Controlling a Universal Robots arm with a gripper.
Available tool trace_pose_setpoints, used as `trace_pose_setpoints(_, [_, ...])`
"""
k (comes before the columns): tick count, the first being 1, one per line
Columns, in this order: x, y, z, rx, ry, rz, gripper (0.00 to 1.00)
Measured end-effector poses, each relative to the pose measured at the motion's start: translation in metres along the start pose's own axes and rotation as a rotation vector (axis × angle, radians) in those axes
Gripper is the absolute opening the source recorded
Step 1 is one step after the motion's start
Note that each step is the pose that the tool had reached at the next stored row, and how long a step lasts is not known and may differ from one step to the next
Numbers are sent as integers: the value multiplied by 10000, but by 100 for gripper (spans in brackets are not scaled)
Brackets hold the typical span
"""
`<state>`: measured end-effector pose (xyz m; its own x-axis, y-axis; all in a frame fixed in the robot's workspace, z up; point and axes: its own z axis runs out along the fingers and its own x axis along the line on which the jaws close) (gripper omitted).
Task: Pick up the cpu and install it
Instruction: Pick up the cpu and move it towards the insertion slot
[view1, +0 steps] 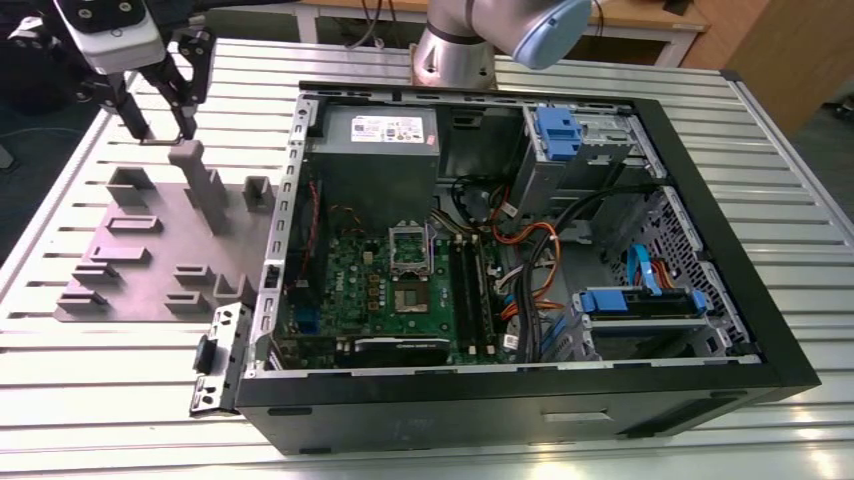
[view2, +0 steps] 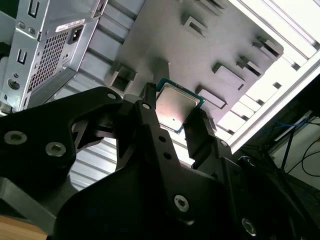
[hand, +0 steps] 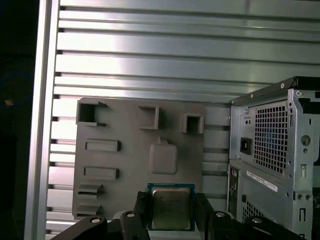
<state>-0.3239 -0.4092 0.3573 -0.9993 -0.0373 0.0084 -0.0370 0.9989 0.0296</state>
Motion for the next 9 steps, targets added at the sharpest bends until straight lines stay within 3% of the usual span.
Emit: trace_pose_setpoints(9, [-106,-4,-1,0,0,0,47])
